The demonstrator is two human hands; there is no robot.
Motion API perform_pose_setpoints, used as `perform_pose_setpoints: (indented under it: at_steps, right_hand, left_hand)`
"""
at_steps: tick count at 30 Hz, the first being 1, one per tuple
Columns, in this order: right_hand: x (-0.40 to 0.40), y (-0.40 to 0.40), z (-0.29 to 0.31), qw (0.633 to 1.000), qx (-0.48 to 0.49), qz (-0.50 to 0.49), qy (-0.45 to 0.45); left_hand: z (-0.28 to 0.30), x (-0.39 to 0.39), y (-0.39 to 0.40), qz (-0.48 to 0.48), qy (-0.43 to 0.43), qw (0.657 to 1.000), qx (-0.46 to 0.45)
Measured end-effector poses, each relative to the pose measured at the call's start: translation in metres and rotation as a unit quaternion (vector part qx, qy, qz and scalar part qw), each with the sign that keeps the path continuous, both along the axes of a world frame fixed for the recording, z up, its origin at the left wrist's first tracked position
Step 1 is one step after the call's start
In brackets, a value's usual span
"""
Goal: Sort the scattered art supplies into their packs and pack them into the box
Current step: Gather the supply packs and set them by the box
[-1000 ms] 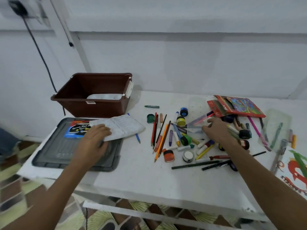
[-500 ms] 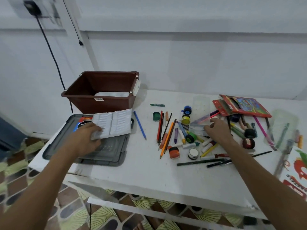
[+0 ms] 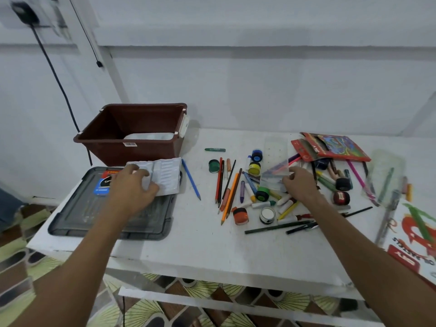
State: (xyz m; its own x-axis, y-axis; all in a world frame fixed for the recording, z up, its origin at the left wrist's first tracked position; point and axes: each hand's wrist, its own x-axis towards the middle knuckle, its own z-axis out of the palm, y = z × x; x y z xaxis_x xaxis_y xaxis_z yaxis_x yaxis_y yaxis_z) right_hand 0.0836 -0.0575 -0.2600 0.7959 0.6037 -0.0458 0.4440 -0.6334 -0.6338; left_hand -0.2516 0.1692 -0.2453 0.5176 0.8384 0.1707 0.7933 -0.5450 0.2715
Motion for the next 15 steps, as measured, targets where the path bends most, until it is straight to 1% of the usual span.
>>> perform_pose_setpoints:
  at_steps: [4, 8, 11, 13, 15]
  right_hand:
    - [0.001, -0.010, 0.004, 1.000, 0.003, -0.007, 0.009]
    - [0.002, -0.030, 0.010, 1.000, 0.022, -0.010, 0.001]
    - [0.000, -0.049, 0.016, 0.999, 0.039, 0.002, 0.008]
    - [-0.001, -0.062, 0.019, 0.999, 0.053, 0.003, 0.006]
    - [-0.002, -0.079, 0.022, 0.997, 0.064, 0.033, -0.010]
  left_hand:
    - [0.004, 0.057, -0.022, -0.056, -0.057, 0.997, -0.019]
    - [0.002, 0.120, -0.049, -0.138, -0.078, 0.987, -0.022]
    - [0.004, 0.167, -0.071, -0.188, -0.088, 0.976, -0.059]
    - [0.008, 0.194, -0.087, -0.202, -0.109, 0.965, -0.130]
    - [0.014, 0.215, -0.097, -0.198, -0.162, 0.937, -0.239]
